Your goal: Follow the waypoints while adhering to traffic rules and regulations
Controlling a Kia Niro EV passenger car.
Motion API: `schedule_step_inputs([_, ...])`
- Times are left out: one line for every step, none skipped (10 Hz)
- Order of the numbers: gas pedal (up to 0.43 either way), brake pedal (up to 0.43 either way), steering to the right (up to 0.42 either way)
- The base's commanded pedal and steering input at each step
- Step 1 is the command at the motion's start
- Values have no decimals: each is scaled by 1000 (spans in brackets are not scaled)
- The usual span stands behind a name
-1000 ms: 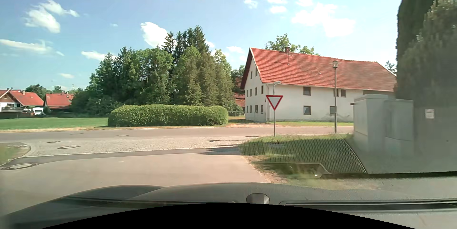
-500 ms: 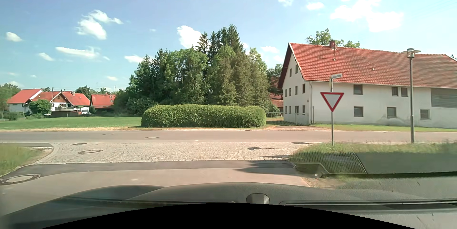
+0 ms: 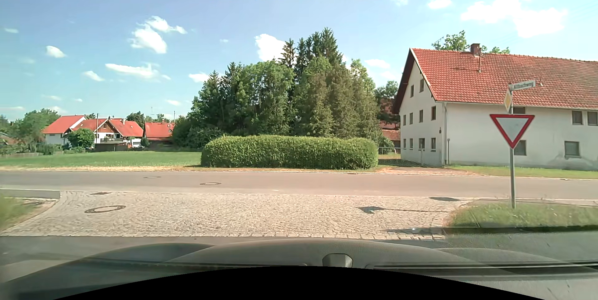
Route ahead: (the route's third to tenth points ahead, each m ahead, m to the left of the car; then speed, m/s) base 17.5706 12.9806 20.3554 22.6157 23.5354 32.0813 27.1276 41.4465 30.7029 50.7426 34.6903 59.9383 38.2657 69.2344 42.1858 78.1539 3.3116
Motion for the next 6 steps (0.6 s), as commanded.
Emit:
schedule_step_inputs([0, 250, -66])
schedule_step_inputs([0, 256, -43])
schedule_step_inputs([0, 268, -13])
schedule_step_inputs([0, 280, -3])
schedule_step_inputs([0, 280, -6])
schedule_step_inputs([0, 280, -8])
